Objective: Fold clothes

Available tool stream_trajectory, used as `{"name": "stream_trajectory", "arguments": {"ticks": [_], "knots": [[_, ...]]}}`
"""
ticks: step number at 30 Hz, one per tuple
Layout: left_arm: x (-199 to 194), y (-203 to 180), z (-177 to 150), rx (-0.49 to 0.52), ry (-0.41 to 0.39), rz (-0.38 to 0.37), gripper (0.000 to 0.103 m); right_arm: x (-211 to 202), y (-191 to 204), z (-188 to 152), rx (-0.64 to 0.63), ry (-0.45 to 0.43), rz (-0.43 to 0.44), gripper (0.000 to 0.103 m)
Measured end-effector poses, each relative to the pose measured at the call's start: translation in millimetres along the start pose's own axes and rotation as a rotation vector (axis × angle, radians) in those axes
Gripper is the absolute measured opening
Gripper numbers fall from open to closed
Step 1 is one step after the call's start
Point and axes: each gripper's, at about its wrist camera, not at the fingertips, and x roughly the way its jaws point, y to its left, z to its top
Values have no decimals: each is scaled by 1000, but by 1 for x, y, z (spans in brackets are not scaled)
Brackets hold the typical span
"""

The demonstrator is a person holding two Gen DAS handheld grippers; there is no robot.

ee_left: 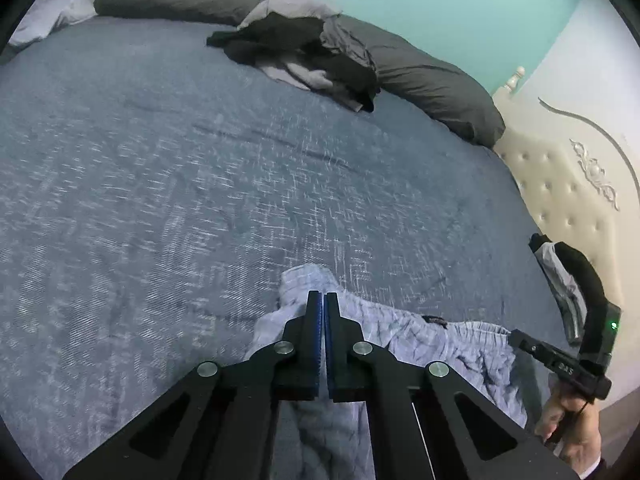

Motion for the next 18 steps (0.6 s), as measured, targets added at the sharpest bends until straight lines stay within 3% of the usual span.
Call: {"name": "stream_trajectory", "arguments": {"ticks": [7,13,18], "knots": [[-8,20,-7,-38,3,19,1,10,-2,-2,30,29,7,8],[4,1,10,-6,2,-12,2,15,-2,-3,28,33,0,8],[23,-9,19,-9,25,12,31,16,-7,0,42,29,4,8]]}}
